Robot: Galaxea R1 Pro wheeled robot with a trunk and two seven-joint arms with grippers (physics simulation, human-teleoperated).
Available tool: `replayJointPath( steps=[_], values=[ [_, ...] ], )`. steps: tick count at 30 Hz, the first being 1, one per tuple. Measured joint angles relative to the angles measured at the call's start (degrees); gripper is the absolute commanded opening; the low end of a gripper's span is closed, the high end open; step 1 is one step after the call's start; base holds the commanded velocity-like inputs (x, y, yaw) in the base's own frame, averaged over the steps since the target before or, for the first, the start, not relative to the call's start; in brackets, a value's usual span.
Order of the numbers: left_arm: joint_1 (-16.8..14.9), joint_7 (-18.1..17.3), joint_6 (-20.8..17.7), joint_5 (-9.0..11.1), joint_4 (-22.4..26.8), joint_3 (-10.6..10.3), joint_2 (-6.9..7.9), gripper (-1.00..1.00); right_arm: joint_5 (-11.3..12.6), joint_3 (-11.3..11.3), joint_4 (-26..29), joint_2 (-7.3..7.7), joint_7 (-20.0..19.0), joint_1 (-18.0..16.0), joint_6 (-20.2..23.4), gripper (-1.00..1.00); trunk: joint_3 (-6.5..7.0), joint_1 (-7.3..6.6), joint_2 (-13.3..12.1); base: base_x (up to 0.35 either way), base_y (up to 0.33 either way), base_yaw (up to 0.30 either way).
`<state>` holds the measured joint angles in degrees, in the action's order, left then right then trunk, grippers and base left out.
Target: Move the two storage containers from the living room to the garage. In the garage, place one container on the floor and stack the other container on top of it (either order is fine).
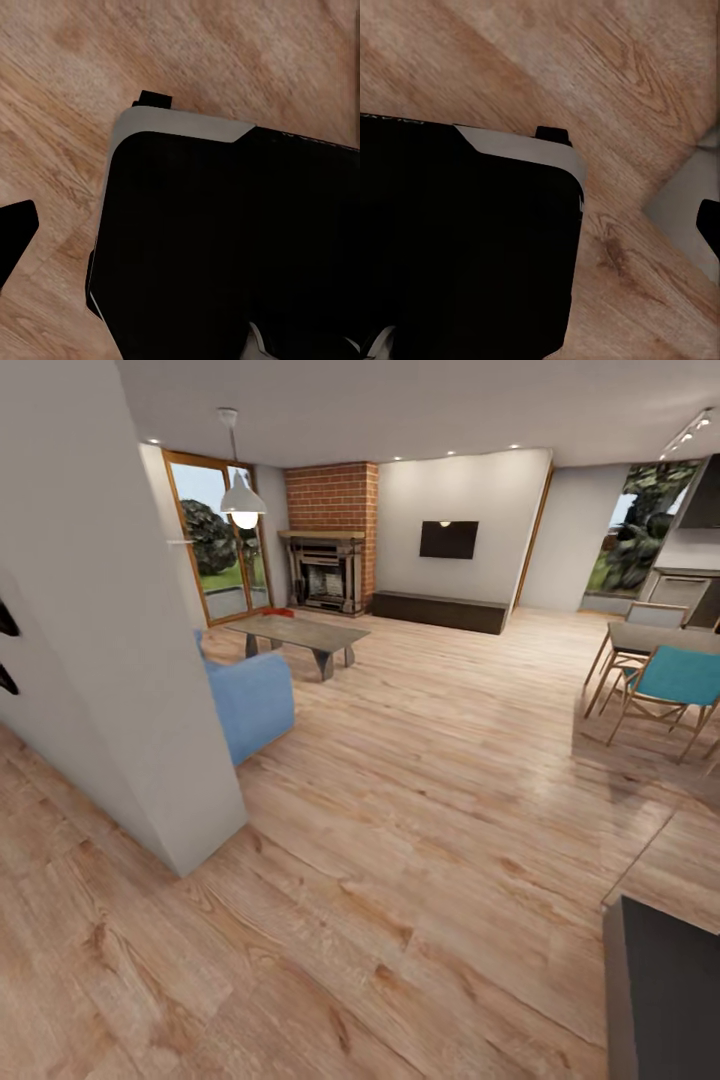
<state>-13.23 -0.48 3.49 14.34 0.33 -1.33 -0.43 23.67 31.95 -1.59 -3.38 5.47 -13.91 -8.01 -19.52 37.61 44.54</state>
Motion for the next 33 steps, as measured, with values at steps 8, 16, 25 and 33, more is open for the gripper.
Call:
replayJointPath(
  steps=[8,16,25,33],
  values=[
    [0.0,0.0,0.0,0.0,0.0,0.01,0.0,1.0,-0.07,0.0,0.0,0.05,0.0,0.0,0.02,1.0,0.0,0.0,0.0,0.322,0.0,0.0],
    [0.0,0.0,-0.01,0.0,0.0,0.0,0.0,1.0,0.34,0.0,0.0,0.01,0.0,0.0,-0.04,1.0,0.0,0.0,0.0,0.322,0.0,-0.023],
    [-0.01,0.0,0.0,0.0,-0.02,0.03,0.0,1.0,0.66,0.0,0.0,0.0,0.0,0.01,0.02,1.0,0.0,0.0,0.0,0.322,0.0,-0.218],
    [-0.01,0.0,-0.01,0.0,-0.02,0.02,0.0,1.0,0.53,0.0,0.0,0.0,0.0,0.01,0.0,1.0,0.0,0.0,0.0,0.322,0.0,-0.243]
  ],
)
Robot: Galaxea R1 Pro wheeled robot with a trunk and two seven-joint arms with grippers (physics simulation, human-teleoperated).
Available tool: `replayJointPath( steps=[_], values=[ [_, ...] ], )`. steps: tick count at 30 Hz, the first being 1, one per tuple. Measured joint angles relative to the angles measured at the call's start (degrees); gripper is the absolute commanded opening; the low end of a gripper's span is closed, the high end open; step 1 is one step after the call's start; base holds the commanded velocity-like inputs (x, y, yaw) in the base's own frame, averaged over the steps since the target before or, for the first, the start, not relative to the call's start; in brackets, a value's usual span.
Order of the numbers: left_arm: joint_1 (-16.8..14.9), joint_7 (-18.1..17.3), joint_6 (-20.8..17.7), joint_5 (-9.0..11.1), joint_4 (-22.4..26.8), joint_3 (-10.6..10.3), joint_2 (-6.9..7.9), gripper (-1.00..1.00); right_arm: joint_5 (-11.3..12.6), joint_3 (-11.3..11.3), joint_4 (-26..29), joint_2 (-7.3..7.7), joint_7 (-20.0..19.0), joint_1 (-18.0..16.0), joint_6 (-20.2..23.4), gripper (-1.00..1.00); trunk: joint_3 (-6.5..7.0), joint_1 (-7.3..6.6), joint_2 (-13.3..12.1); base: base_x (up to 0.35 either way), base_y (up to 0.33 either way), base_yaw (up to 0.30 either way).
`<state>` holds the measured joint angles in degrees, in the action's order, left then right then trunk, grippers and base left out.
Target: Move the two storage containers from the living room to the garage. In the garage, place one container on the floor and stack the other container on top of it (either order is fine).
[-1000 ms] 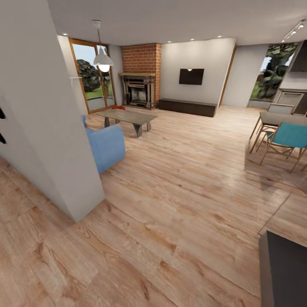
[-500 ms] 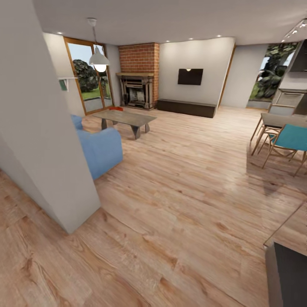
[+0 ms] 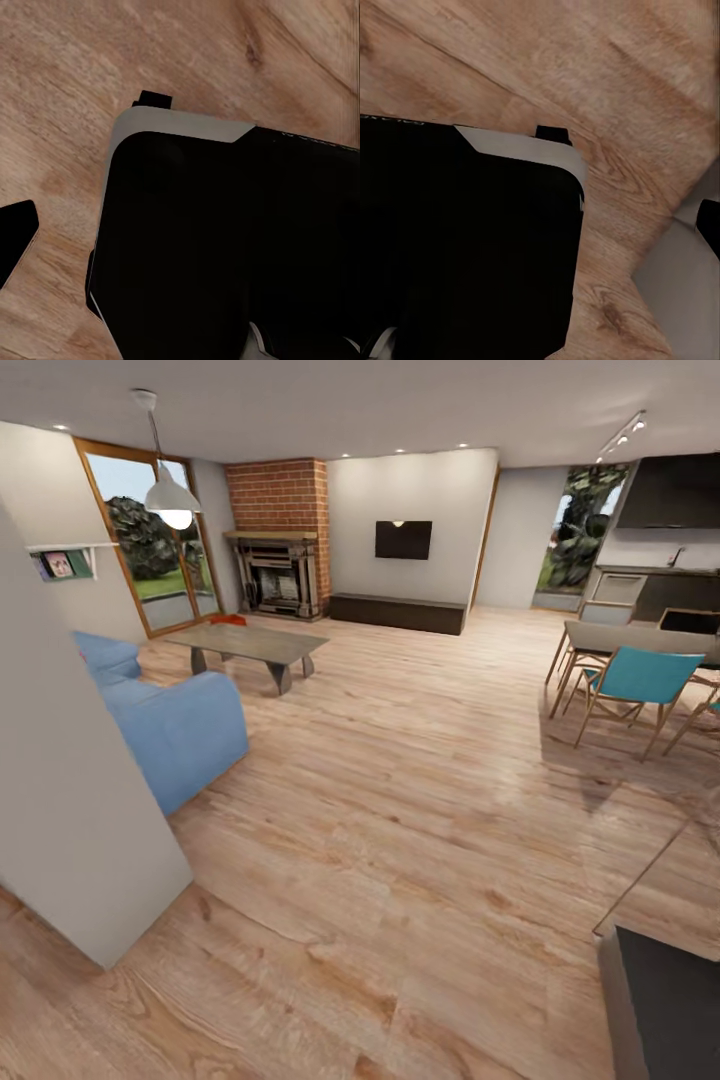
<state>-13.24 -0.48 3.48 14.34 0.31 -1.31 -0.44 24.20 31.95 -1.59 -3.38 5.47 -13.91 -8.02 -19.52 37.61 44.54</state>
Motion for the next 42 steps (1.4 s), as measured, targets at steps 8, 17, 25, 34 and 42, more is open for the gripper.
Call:
replayJointPath(
  steps=[8,17,25,34,42],
  values=[
    [0.0,0.0,0.01,0.0,0.0,0.0,0.0,1.0,-0.28,0.0,0.0,0.0,0.0,0.0,-0.02,1.0,0.0,0.0,0.0,0.322,0.0,-0.227],
    [0.01,0.0,-0.06,0.0,0.02,-0.02,0.0,1.0,-0.4,0.0,0.0,0.0,0.0,-0.01,-0.01,1.0,0.0,0.0,0.0,0.322,0.0,-0.103],
    [0.02,0.0,-0.08,0.0,0.02,-0.02,0.0,1.0,-0.43,0.0,0.0,0.0,0.0,-0.01,-0.02,1.0,0.0,0.0,0.0,0.322,0.0,-0.002],
    [0.02,0.0,-0.08,0.0,0.02,0.01,0.0,1.0,-0.5,0.0,0.0,0.0,0.0,-0.01,0.0,1.0,0.0,0.0,0.0,0.322,0.0,0.0],
    [0.02,0.0,-0.08,0.0,0.02,-0.02,0.0,1.0,-0.51,0.0,0.0,-0.02,0.0,-0.01,-0.01,1.0,0.0,0.0,0.0,0.322,0.0,0.0]
  ],
)
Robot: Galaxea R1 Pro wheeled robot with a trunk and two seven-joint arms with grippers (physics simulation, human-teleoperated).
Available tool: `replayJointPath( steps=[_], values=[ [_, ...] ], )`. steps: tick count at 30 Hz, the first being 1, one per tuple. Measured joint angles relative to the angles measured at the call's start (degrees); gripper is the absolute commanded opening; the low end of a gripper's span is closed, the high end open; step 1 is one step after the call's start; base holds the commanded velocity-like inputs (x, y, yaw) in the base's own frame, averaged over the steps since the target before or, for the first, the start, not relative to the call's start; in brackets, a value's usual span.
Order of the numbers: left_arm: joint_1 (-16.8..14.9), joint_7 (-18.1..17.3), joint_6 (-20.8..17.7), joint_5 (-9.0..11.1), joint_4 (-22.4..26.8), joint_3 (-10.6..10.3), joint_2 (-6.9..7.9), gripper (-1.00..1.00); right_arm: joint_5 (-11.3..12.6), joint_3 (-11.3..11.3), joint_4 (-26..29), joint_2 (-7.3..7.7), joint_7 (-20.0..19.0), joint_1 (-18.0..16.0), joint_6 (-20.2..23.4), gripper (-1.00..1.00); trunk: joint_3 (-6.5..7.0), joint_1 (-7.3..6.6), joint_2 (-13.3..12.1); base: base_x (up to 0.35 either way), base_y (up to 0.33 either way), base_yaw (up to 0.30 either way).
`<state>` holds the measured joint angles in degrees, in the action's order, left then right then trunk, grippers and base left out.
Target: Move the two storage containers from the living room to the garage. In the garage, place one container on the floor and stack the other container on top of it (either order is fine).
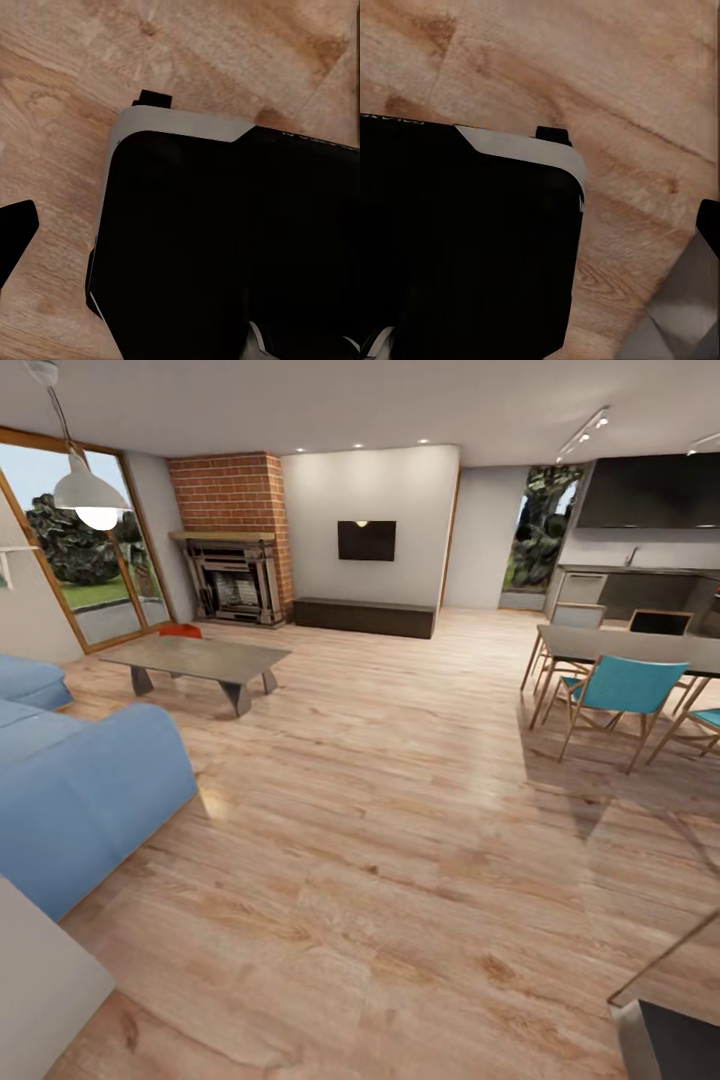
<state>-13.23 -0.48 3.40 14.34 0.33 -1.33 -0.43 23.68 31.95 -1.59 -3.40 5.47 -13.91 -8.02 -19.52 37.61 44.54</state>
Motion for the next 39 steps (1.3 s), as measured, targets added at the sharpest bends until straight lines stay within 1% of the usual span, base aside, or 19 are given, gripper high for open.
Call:
replayJointPath(
  steps=[39],
  values=[
    [0.0,0.0,0.0,0.0,0.0,0.02,0.0,1.0,0.0,0.0,0.0,0.01,0.0,0.0,0.0,1.0,0.0,0.0,0.0,0.322,0.0,0.0]
  ],
)
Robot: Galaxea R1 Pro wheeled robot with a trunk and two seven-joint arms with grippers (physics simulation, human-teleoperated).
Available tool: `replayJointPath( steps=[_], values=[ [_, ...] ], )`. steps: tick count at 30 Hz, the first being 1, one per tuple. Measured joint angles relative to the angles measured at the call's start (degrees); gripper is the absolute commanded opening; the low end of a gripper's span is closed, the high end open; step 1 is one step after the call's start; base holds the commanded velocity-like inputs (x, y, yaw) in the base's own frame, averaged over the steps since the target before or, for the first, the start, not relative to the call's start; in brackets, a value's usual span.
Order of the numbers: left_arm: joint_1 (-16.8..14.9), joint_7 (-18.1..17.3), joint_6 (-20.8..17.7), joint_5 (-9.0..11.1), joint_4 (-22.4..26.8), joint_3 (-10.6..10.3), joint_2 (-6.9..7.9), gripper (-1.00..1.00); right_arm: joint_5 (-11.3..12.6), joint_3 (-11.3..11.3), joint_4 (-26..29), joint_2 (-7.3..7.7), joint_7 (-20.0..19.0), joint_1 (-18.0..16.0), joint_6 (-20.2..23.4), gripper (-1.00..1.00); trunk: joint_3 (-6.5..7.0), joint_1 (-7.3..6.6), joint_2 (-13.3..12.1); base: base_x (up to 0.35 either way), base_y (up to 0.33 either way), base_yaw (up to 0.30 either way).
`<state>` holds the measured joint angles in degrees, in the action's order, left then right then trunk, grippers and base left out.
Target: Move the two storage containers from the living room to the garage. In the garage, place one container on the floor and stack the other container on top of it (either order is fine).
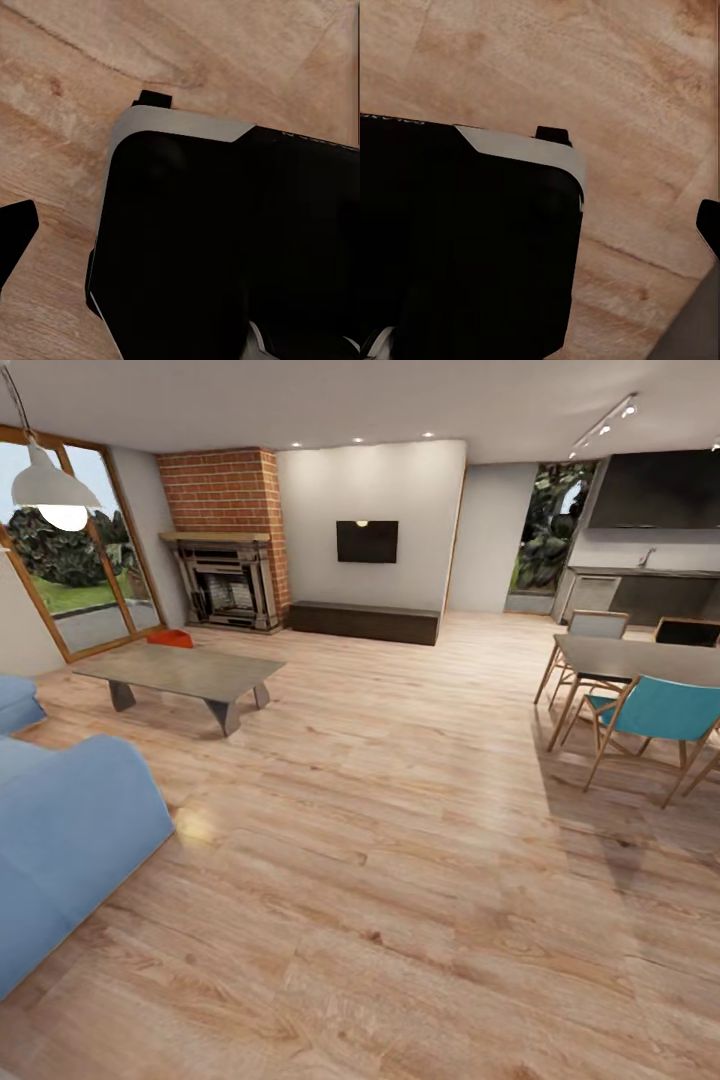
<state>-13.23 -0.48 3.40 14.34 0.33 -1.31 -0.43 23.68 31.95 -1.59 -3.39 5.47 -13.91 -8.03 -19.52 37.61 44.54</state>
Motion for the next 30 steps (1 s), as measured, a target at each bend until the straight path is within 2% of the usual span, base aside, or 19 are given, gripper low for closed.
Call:
replayJointPath(
  steps=[30],
  values=[
    [0.0,0.0,0.0,0.0,0.0,-0.01,0.0,1.0,0.0,0.0,0.0,-0.01,0.0,0.0,-0.01,1.0,0.0,0.0,0.0,0.322,0.0,0.0]
  ],
)
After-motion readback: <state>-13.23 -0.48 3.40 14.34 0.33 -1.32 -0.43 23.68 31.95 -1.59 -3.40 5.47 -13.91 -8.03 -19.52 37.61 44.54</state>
